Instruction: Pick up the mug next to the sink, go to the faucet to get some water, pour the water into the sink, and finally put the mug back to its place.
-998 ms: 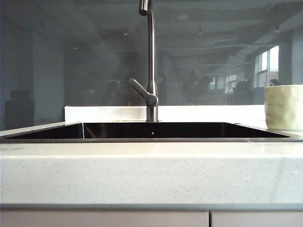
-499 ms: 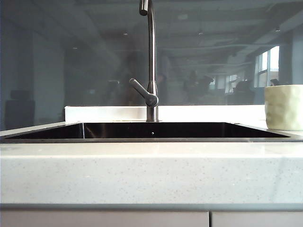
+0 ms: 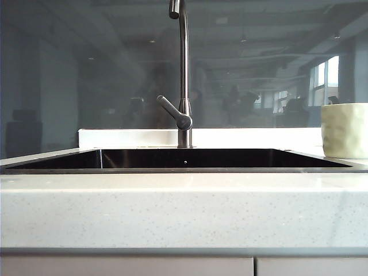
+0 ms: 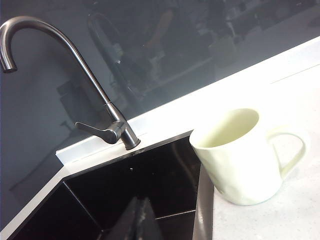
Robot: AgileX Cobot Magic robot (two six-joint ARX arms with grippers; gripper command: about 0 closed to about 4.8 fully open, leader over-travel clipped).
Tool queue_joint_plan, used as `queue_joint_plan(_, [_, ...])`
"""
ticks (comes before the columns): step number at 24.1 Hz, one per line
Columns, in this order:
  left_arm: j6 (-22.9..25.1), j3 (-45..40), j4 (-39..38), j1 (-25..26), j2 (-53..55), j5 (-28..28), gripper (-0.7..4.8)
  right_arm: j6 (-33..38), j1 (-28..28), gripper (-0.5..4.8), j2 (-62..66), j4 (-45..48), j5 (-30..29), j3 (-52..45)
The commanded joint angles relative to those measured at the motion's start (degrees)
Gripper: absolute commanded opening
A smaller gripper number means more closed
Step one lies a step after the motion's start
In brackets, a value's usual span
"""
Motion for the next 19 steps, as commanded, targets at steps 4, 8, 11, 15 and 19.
queue_joint_plan(4, [-0.1, 0.2, 1.1, 0.1, 0.0, -0.4, -0.03, 0.2, 0.0, -0.06, 0.0, 1.0, -0.1, 0.3])
queue_joint_plan(8, [-0.1, 0.2, 0.5, 0.1, 0.0, -0.2, -0.03, 0.2, 0.0, -0.06, 0.0, 1.0, -0.1, 0.3])
queue_joint_plan(11, [-0.1, 0.2, 0.2, 0.1, 0.0, -0.2, -0.02, 0.2, 0.0, -0.06, 0.0, 1.0, -0.1, 0.3])
queue_joint_plan(15, [-0.1, 0.2, 0.2, 0.1, 0.0, -0.2, -0.03, 0.2, 0.0, -0.06, 0.0, 1.0, -0.1, 0.3])
queue_joint_plan(19, [-0.1, 0.2, 0.2, 0.1, 0.0, -0.2, -0.02, 0.2, 0.0, -0.06, 0.0, 1.0, -0.1, 0.3])
